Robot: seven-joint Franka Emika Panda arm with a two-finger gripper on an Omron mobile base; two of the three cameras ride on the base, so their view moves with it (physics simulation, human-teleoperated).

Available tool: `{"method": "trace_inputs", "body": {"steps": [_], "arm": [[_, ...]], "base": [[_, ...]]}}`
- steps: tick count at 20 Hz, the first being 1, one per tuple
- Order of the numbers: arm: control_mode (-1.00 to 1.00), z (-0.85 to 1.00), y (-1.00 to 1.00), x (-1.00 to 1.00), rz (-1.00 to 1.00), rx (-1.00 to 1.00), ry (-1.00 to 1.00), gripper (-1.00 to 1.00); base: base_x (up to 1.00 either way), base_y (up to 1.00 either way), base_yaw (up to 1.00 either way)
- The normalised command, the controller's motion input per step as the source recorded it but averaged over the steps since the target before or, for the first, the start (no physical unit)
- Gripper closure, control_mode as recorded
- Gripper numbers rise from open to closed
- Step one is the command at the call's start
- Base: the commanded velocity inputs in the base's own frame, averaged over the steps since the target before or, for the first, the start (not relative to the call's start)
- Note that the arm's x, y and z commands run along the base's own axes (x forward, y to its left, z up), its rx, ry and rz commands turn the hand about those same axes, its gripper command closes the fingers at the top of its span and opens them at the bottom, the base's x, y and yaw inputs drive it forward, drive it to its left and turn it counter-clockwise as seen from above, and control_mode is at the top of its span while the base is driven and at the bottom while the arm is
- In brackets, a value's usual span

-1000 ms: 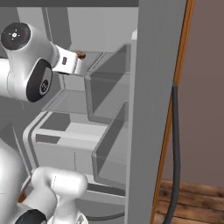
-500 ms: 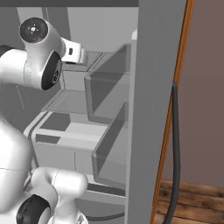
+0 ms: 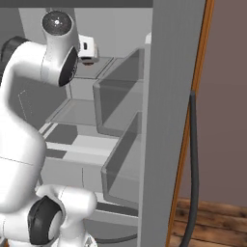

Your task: Gather the sweet potato and mushroom from the fridge and place them on a tray on the dining counter. Then gather the chicken drumstick and fish from the fridge and place them on the other tray.

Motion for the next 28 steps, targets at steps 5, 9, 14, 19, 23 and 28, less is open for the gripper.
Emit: {"method": "trace_inputs", "body": {"steps": [5, 9, 14, 19, 23, 28], "arm": [[-1.00, -0.06, 0.02, 0.23, 0.00, -0.02, 0.00, -1.00], [-1.00, -0.14, 0.10, 0.44, 0.00, -0.01, 0.00, -1.00], [-1.00, -0.13, 0.08, 0.46, 0.00, 0.00, 0.00, -1.00], [-1.00, -0.09, 0.02, 0.51, 0.00, 0.00, 0.01, -1.00], [-1.00, -0.12, 0.10, 0.56, 0.00, 0.00, 0.03, -1.00], [-1.00, -0.16, 0.16, 0.53, 0.00, 0.00, 0.04, -1.00]], "base": [[0.00, 0.00, 0.00], [0.00, 0.00, 0.00], [0.00, 0.00, 0.00], [0.00, 0.00, 0.00], [0.00, 0.00, 0.00], [0.00, 0.00, 0.00]]}}
